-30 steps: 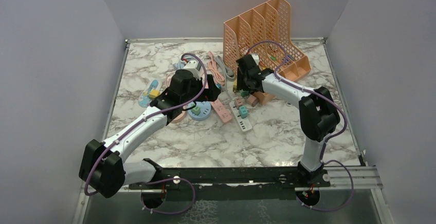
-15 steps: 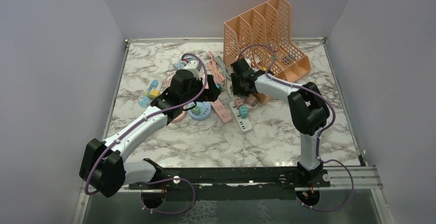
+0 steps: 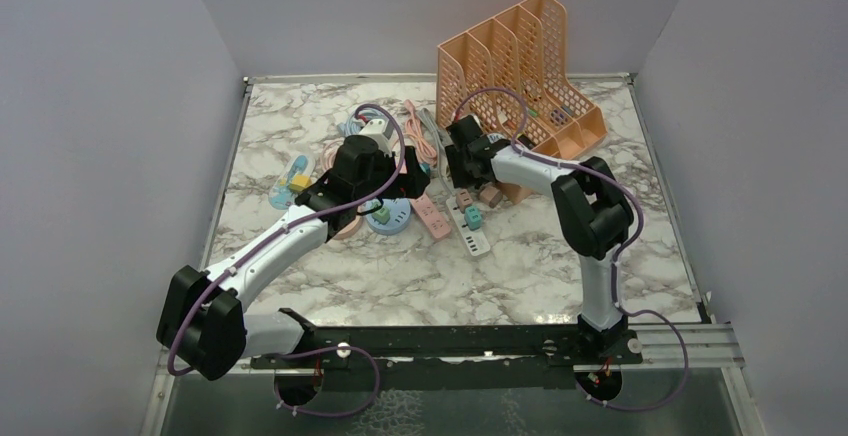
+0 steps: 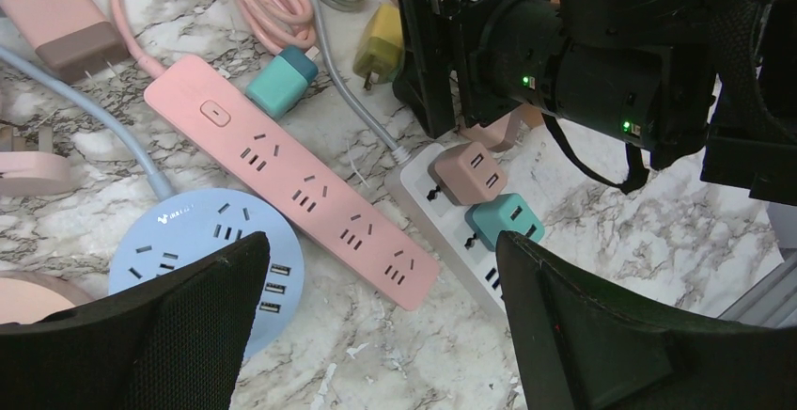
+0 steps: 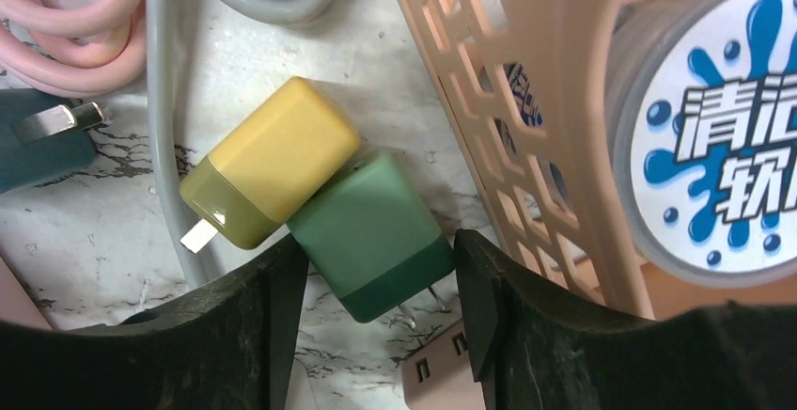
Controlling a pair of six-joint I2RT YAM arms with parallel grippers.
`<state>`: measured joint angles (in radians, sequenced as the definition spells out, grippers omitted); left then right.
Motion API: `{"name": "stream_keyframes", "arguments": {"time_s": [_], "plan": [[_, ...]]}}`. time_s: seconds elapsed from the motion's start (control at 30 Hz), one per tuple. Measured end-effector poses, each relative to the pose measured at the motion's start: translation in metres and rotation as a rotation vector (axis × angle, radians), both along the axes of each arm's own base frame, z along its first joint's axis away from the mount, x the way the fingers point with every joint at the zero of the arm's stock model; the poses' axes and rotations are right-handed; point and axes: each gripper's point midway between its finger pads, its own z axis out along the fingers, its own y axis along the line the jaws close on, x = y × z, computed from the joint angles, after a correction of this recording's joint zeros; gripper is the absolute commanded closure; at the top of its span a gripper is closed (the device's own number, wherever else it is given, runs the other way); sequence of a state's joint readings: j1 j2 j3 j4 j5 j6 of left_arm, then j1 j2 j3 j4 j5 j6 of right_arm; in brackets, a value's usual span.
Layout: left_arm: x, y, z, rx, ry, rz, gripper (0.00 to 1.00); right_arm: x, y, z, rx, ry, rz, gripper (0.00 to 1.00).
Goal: Insert the plug
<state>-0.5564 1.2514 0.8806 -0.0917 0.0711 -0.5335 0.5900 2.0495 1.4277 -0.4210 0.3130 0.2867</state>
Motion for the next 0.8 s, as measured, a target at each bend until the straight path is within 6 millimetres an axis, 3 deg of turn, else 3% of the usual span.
{"name": "stream_keyframes", "arguments": {"time_s": [0.17, 0.4, 0.5, 0.63, 0.8], "plan": [[0.000, 0.000, 0.000, 0.000, 0.000, 0.001, 0.07, 0.007, 0.001, 0.001, -0.005, -0.022, 0.030, 0.61], [0.000, 0.000, 0.000, 0.000, 0.000, 0.001, 0.07, 0.006, 0.002, 0.003, 0.020, -0.037, 0.043, 0.63], [0.000, 0.000, 0.001, -0.007, 0.002, 0.003, 0.07, -0.002, 0.003, 0.014, 0.062, -0.045, 0.045, 0.63], [-0.001, -0.002, 0.003, -0.031, -0.009, -0.001, 0.07, -0.009, 0.013, 0.057, 0.192, -0.095, 0.032, 0.63], [-0.004, -0.004, 0.006, -0.084, -0.023, 0.006, 0.09, -0.015, 0.040, 0.137, 0.500, -0.178, -0.025, 0.63]]}}
